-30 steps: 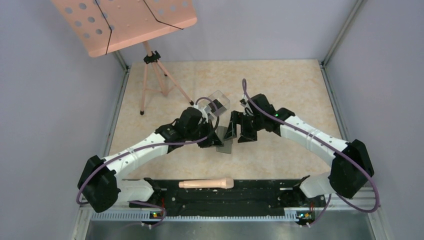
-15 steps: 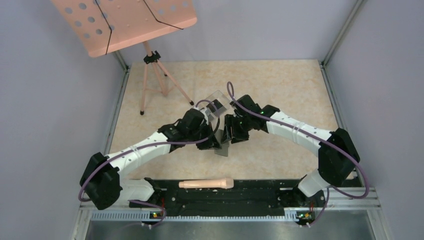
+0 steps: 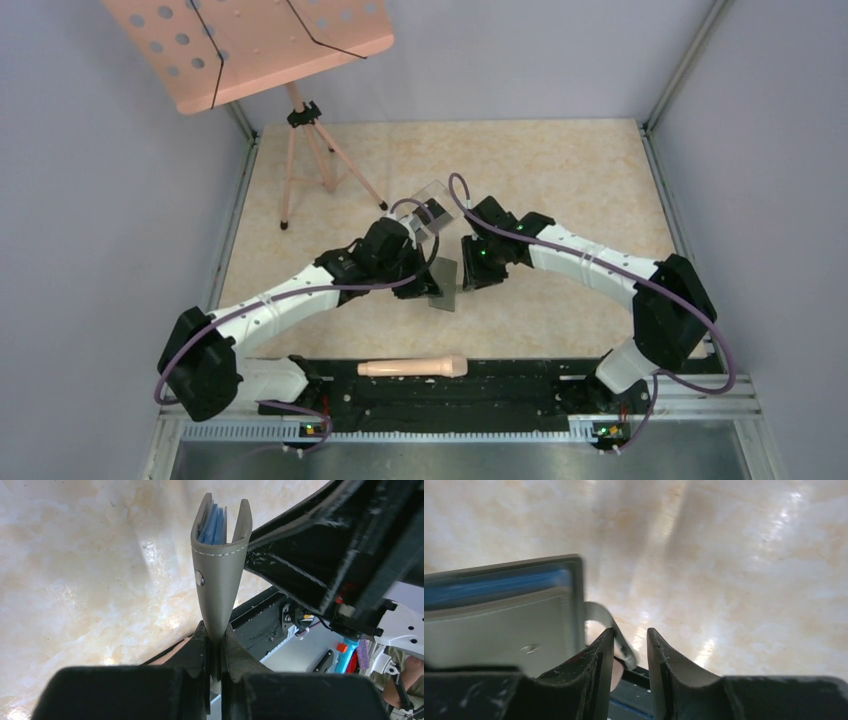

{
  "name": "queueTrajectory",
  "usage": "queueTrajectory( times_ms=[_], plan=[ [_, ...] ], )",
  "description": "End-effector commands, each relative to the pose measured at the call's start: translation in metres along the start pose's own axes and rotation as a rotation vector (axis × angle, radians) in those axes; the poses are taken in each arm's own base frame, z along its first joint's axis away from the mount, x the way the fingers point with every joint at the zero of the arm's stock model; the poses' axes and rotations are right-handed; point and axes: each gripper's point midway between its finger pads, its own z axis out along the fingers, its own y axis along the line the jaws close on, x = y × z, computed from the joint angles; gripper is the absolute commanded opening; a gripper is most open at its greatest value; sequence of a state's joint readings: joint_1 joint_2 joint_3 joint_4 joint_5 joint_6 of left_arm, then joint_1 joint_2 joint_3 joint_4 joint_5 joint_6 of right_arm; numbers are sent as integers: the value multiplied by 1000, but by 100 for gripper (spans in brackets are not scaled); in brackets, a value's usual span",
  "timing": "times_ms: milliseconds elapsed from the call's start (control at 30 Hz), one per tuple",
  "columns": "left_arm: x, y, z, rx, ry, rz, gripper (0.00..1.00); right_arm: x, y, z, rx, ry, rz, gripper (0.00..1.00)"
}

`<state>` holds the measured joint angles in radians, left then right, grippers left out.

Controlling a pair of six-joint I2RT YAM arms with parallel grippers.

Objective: Put the credit cards into the card holder
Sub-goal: Open the card holder.

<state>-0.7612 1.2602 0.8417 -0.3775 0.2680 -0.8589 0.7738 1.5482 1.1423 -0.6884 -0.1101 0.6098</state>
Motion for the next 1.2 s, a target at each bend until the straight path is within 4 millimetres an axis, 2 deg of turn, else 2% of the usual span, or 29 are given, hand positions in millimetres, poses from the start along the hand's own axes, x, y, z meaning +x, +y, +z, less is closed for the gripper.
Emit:
queueTrajectory(
  times_ms=[0, 100, 233, 367, 500, 567, 633, 767, 967, 1167],
  plan=[
    [-14, -23, -14, 75, -63, 31, 0, 7, -38, -1, 134, 17, 12, 31],
    [-13, -21, -15, 70, -64, 30, 0, 1, -46, -7, 112, 1, 49, 31],
    [-11, -17, -16, 62, -66, 26, 0, -7, -42, -21, 9, -42, 90, 34],
    [-9, -15, -16, 66, -73, 16, 0, -16, -31, -42, -138, -118, 124, 45],
    [-6, -15, -15, 84, -70, 10, 0, -18, -9, -63, -302, -178, 98, 62],
    [-5, -16, -16, 95, -67, 12, 0, -18, 1, -69, -365, -184, 90, 69],
    [-4, -18, -17, 108, -67, 19, 0, -15, 6, -67, -403, -168, 96, 71],
    [-5, -22, -21, 128, -72, 33, 0, -6, 6, -49, -420, -107, 117, 70],
    [-3, -26, -25, 152, -71, 46, 0, 2, 2, -23, -417, -25, 127, 59],
    [-2, -28, -27, 171, -77, 55, 0, -7, 15, -15, -493, -23, 124, 48]
  ],
)
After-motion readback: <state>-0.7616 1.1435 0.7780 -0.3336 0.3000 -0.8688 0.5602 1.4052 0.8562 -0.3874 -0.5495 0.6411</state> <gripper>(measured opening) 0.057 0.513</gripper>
